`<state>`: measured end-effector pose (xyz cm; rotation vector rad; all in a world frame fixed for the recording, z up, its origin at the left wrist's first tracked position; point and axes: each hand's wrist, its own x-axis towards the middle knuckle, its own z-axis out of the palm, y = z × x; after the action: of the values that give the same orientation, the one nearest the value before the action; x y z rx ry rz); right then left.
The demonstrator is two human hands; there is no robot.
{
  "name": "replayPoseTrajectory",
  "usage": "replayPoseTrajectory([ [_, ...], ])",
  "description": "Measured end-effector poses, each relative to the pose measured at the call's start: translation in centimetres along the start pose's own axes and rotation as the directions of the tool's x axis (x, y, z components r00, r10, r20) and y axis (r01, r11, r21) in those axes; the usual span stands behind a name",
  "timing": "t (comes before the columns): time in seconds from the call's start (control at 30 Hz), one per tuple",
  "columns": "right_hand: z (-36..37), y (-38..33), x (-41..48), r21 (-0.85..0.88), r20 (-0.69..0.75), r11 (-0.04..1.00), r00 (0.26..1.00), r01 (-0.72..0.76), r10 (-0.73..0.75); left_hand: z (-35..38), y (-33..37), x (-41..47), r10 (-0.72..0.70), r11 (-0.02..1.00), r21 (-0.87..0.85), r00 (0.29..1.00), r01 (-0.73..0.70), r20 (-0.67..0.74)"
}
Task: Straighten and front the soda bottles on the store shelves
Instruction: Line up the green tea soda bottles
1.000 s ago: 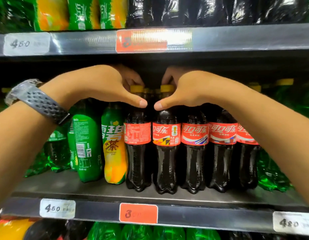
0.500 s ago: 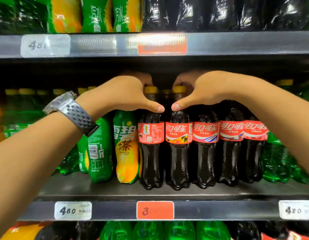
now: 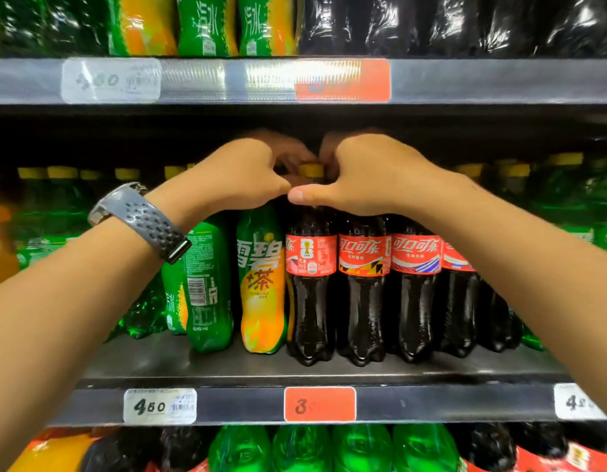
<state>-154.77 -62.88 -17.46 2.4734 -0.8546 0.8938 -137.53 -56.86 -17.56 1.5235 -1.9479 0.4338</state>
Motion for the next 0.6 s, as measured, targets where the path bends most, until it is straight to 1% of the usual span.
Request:
replayPoseTrajectory([
  [0.07, 0.6, -0.6, 0.6, -0.039, 0.019, 0.999, 0.999, -0.025, 0.026, 0.0, 0.0, 0.1, -0.017, 1.000, -0.003, 1.000, 0.017, -0.025],
  [0.17, 1.1, -0.8, 1.3, -0.028, 0.104, 0.999, 0.994, -0.028, 0.030, -0.1, 0.2, -0.3, -0.021, 0.999, -0.045, 0.999, 0.020, -0.032],
  [0.23, 0.9, -0.6, 1.7, -0.023, 0.147, 0.999, 0.989, -0.022, 0.026, -0.3, -0.3, -0.6, -0.050, 0.998, -0.030, 0.996, 0.048, -0.074],
  [0.33, 0.3, -0.6, 2.0, -0.039, 0.222, 0.999, 0.975, -0.003, 0.012, -1.2, -1.4, -1.5, -0.102, 0.982, 0.140, 0.980, 0.127, -0.168],
  [0.4, -0.1, -0.7, 2.2, -0.041, 0.258, 0.999, 0.966, 0.013, -0.002, -2.0, -2.4, -2.1, -0.141, 0.955, 0.230, 0.971, 0.185, -0.195],
  [0.47, -0.5, -0.6, 2.1, -0.038, 0.293, 0.999, 0.956, 0.015, -0.003, -2.8, -3.4, -2.7, -0.188, 0.941, 0.248, 0.965, 0.230, -0.182],
  [0.6, -1.0, -0.4, 2.2, -0.065, 0.330, 0.997, 0.944, 0.033, -0.010, -3.8, -5.2, -3.7, -0.269, 0.931, 0.226, 0.957, 0.287, -0.106],
])
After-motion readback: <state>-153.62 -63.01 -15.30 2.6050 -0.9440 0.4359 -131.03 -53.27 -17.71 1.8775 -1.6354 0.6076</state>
